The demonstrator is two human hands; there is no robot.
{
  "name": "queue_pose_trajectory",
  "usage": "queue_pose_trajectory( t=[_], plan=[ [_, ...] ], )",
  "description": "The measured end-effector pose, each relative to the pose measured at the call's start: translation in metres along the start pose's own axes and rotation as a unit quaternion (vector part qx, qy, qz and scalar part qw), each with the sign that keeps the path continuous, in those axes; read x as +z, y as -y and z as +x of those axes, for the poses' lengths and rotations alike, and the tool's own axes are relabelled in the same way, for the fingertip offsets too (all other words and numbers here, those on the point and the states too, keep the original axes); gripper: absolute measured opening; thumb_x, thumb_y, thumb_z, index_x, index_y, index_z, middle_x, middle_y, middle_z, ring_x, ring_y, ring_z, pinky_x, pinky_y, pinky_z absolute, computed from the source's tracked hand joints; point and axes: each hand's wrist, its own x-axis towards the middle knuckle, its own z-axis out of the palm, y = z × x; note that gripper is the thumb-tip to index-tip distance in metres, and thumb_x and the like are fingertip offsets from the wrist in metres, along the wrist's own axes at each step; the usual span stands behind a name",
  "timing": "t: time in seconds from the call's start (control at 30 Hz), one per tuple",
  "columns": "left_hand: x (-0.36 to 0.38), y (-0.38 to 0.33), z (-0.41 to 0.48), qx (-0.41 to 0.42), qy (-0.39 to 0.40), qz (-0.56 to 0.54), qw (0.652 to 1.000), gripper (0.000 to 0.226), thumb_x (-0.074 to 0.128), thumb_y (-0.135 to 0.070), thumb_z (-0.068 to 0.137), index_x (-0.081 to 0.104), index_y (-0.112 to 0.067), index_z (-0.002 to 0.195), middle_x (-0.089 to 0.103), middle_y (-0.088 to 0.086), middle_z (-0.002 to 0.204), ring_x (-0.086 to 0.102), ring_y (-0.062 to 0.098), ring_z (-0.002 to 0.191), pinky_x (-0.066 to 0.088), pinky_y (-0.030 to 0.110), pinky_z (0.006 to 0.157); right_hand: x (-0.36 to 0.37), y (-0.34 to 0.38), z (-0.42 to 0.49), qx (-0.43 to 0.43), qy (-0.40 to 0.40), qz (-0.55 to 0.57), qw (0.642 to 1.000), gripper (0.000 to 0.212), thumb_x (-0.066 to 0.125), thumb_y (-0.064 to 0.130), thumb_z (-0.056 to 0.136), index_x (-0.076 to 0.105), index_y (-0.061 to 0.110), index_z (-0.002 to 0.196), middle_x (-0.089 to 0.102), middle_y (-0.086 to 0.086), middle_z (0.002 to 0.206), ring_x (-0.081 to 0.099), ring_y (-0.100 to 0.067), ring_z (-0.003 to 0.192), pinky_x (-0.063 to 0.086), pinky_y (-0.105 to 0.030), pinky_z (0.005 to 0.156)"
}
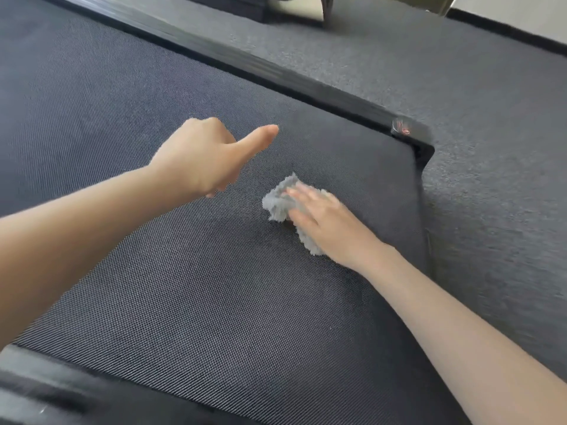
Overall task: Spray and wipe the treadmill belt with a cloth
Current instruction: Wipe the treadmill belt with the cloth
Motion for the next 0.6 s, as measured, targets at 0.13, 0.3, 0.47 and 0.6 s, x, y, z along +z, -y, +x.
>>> queue_pose_trajectory(
  t=[0.13,0.3,0.47,0.6],
  plan=[
    [0.001,-0.002,-0.003,-0.005,0.011,0.005,1.000,0.082,0.038,-0.074,0.088,0.048,-0.012,0.036,0.061,0.014,0.045,0.057,0.021,0.044,0.054,0.042,0.086,-0.018,-0.011,0.041,0.133,-0.016,0.029,0.990,0.053,0.026,0.041,0.102,0.020,0.020,0.150,0.014,-0.003,0.158,0.009,-0.025,0.145,0.007,-0.036,0.116],
    [-0.007,-0.009,-0.004,-0.003,-0.004,0.018,1.000,0.083,0.036,-0.075,0.088,0.052,-0.009,0.040,0.060,0.012,0.044,0.060,0.020,0.048,0.053,0.040,0.086,-0.004,-0.006,0.027,0.089,-0.067,0.003,0.994,0.054,0.037,0.040,0.100,0.024,0.023,0.149,0.018,-0.004,0.157,0.021,-0.029,0.141,0.018,-0.038,0.113],
    [-0.002,-0.007,-0.008,-0.005,0.012,0.019,1.000,0.083,0.036,-0.075,0.088,0.050,-0.009,0.039,0.060,0.014,0.045,0.058,0.018,0.045,0.053,0.041,0.087,-0.002,0.004,0.011,0.045,-0.063,0.019,0.997,0.051,0.041,0.035,0.099,0.029,0.021,0.147,0.025,0.002,0.155,0.023,-0.017,0.141,0.016,-0.034,0.114],
    [-0.002,-0.008,-0.011,0.002,0.012,0.017,1.000,0.084,0.036,-0.075,0.089,0.049,-0.010,0.037,0.058,0.011,0.041,0.058,0.019,0.046,0.052,0.041,0.087,0.006,0.017,-0.017,-0.042,-0.074,0.016,0.996,0.048,0.046,0.030,0.098,0.038,0.015,0.143,0.031,0.007,0.150,0.015,0.002,0.139,0.012,-0.023,0.113]
  ],
)
